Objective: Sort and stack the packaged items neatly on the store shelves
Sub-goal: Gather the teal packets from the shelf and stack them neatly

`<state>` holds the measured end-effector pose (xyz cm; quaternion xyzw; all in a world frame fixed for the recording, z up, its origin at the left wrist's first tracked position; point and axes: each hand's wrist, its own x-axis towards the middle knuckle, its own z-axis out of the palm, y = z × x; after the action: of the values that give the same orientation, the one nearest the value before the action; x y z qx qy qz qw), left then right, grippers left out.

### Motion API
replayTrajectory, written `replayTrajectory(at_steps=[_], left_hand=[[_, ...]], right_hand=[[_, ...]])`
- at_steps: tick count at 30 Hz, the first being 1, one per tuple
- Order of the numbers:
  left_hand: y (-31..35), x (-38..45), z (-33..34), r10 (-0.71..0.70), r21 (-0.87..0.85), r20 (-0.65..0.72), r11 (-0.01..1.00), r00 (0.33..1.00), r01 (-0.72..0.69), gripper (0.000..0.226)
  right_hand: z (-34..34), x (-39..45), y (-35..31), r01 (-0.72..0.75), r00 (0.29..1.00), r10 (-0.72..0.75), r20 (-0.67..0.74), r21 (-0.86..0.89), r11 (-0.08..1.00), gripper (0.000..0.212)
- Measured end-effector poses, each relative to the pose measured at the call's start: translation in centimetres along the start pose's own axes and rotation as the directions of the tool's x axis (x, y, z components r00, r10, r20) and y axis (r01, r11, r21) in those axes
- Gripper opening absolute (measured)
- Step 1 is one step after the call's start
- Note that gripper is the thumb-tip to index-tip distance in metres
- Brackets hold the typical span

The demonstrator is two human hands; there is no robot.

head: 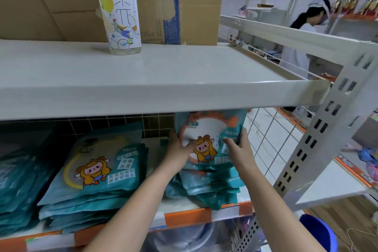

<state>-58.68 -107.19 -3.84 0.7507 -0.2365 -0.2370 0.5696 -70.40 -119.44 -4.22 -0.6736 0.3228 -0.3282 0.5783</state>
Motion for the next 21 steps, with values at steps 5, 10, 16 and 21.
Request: replayTrajectory(at_steps=[5,10,16,21], left_hand=[[1.6,-0.5,-4.1,0.005,0.003,-0.146,1.000,0.989,-0.005,0.072],[1.6,-1.8,-12.2,-0.090,0.147,-0.266,0.980,0.960,0.133,0.052],[-1.8,-3.5,-20.3,-0.175,0.221,-0.391,0.935,0.904,0.276,0.050],[-6.8,-3.3,-23.0,-0.236,0.396,-0.417,0.822,0.878,0.409,0.090]], right_hand=[[2.5,-0.3,-2.0,0.020,1.000,-0.020,-0.001,-0.132,0.991,0.041],[8.7,-2.2,-3.5,-0.078,0.981,0.089,0.172,-0.066,0.995,0.043],[16.2,-4.8,-4.4,-0.019,0.907,0.068,0.416,-0.121,0.992,0.036],[19.5,-5.6,-2.9,0.166,0.917,0.058,0.395,-0.510,0.844,0.041]])
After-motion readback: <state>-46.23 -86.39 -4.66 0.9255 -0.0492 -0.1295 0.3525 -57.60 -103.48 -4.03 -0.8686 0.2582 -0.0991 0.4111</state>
